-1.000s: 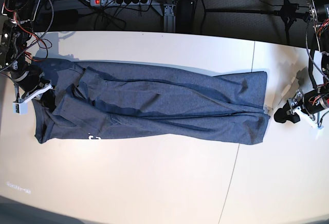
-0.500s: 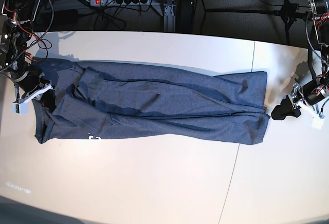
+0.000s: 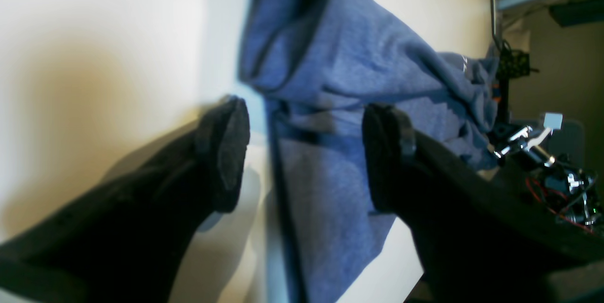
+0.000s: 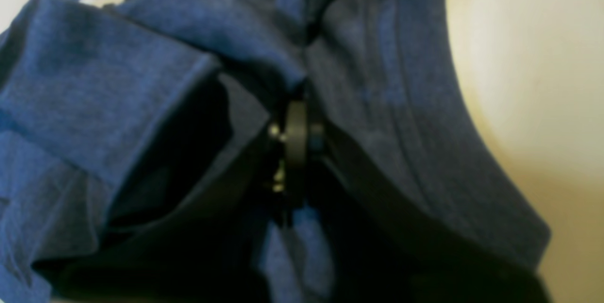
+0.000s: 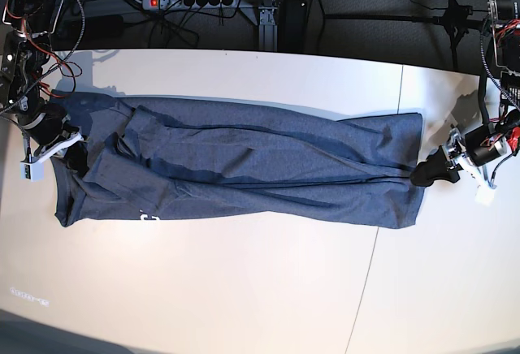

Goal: Fold the T-shirt properly
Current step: 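Regrasp the shirt's end with the left gripper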

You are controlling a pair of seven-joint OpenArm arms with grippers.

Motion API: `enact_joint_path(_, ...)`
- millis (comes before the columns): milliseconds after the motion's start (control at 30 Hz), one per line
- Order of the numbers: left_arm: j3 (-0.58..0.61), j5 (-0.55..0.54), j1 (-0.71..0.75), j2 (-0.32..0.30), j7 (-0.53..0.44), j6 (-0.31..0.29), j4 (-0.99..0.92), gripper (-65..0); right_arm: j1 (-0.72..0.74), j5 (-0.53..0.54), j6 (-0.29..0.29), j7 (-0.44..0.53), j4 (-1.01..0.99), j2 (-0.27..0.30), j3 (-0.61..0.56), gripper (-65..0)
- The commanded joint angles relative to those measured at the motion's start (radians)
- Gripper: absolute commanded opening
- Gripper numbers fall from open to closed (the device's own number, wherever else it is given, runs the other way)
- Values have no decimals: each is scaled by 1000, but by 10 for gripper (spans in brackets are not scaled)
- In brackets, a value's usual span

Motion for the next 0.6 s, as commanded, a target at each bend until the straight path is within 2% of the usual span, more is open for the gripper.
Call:
enact_joint_path(0, 11, 50, -5, -1, 35, -12, 1, -225, -2, -29, 0, -50, -1, 16, 3, -650)
enact_joint_path(433, 11, 82, -38, 92, 31, -12, 1, -225, -2, -22, 0, -64, -1, 17, 3, -650)
enact_joint_path(567, 11, 87, -38, 116, -2, -12, 1, -225, -3, -21, 0, -64, -1, 16, 3, -650)
